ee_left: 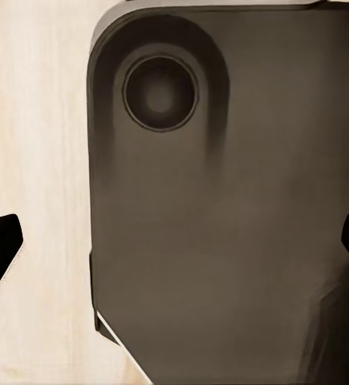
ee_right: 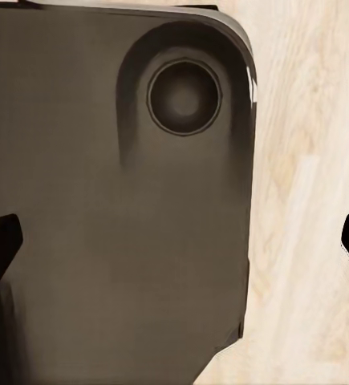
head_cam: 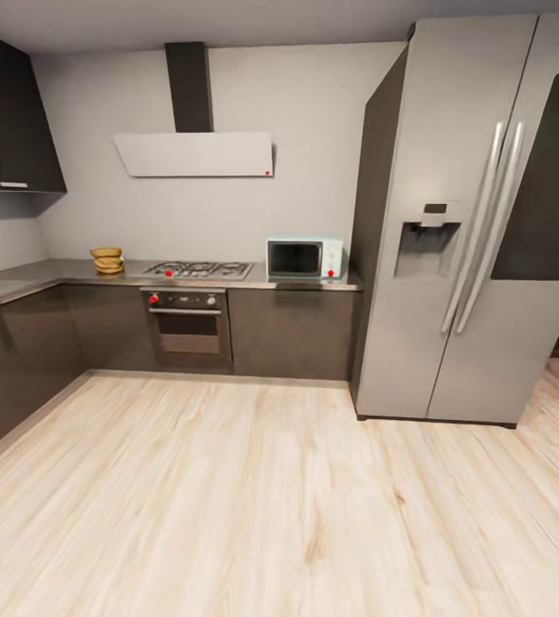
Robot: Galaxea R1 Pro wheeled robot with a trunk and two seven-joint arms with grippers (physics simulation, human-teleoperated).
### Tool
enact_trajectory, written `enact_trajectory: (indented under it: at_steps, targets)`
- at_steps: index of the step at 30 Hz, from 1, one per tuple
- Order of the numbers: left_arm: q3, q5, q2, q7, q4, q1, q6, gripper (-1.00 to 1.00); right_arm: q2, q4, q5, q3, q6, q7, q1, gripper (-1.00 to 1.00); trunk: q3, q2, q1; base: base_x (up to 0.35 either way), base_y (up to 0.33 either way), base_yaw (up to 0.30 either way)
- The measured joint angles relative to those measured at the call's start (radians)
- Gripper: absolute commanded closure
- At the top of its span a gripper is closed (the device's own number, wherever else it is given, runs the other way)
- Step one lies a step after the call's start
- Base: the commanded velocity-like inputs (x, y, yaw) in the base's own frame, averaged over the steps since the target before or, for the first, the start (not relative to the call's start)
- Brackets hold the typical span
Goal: In the kitchen, take the popcorn bag from the countertop, put it into the microwave, and heat it until the popcorn is cooked so the cooked popcorn ends up inside the bag.
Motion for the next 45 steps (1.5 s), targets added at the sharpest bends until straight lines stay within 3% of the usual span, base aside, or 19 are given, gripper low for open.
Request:
enact_trajectory:
  at_steps: [29, 45]
  targets:
    - [-0.001, 0.000, 0.000, 0.001, 0.002, 0.000, 0.009, -1.00, 0.001, 0.000, 0.003, 0.002, 0.000, -0.001, 0.000, -1.00, 0.000, 0.000, 0.000, 0.324, 0.120, 0.000]
    - [-0.001, 0.000, -0.001, 0.006, 0.002, 0.000, 0.010, -1.00, 0.002, 0.001, -0.002, 0.000, -0.001, -0.002, 0.000, -1.00, 0.000, 0.000, 0.000, 0.330, 0.007, 0.000]
